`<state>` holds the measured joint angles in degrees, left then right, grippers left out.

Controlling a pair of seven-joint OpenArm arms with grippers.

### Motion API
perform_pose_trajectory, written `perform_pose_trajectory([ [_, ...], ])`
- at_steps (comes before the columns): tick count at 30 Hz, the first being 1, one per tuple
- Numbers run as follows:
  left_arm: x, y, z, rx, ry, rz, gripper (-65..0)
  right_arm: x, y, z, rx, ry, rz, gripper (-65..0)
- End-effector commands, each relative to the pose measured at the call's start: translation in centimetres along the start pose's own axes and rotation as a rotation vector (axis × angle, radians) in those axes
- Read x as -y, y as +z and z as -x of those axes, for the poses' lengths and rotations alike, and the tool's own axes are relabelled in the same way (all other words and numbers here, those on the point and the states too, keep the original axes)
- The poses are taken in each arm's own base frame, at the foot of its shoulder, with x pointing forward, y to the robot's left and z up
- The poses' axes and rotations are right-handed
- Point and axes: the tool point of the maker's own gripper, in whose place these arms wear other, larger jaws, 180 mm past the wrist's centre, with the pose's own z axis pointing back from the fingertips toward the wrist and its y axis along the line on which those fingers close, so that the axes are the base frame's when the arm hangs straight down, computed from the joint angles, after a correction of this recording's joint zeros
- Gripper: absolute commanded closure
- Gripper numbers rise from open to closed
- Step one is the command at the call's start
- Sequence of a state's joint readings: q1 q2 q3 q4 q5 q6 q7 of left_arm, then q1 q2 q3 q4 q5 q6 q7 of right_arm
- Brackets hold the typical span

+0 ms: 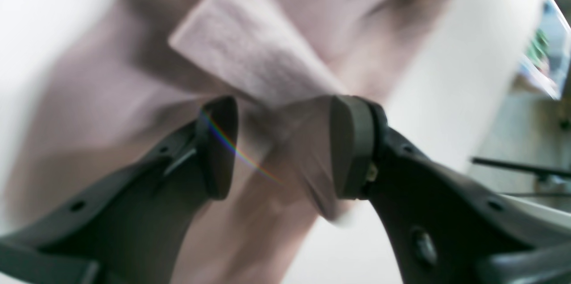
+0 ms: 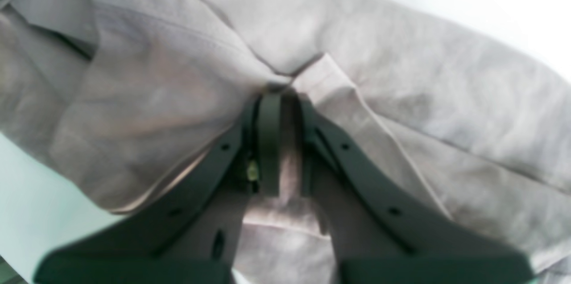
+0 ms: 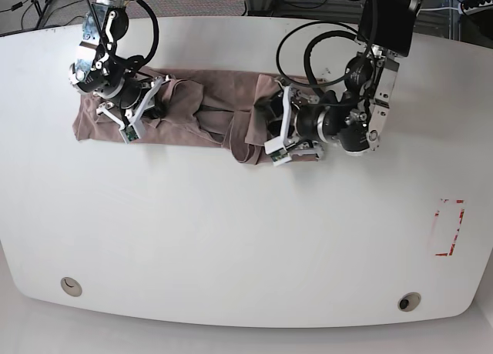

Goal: Fold the T-shirt properly
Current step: 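Press the folded end onto the strip middle with the left gripper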

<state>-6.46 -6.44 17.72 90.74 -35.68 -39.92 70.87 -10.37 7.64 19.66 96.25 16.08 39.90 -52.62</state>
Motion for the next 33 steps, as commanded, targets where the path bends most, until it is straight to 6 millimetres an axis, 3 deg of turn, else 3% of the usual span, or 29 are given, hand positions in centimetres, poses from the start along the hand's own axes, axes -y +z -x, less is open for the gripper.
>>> perform_pose_trajectory([
  [1,0.6,0.0,-2.5,0.034,-0.069,0.018,-31.1,0.2,0.2,-0.9,0.023,0.011,0.005,-5.1],
  [9,4.6,-1.9,-5.9,0.044,-0.205,0.104,-31.1,0.1,0.2,-0.9,0.023,0.012,0.003,-5.1],
  [14,5.2,-1.2,-8.7,0.107,-0.250,0.095,-31.1,0.1,0.2,-0.9,0.023,0.012,0.003,-5.1],
  [21,5.0,0.6,-10.4,0.169,-0.288,0.049,-31.1,0.2,0.3,-0.9,0.022,0.014,0.005,-5.1],
  [25,2.3,2.3,-8.9,0.164,-0.245,-0.023,-31.1,0.3,0.3,-0.8,0.021,0.015,0.006,-5.1],
  [33,-2.3,5.1,-3.4,0.200,-0.017,-0.139,-30.6,0.3,0.3,-0.8,0.021,0.015,0.006,-5.1],
])
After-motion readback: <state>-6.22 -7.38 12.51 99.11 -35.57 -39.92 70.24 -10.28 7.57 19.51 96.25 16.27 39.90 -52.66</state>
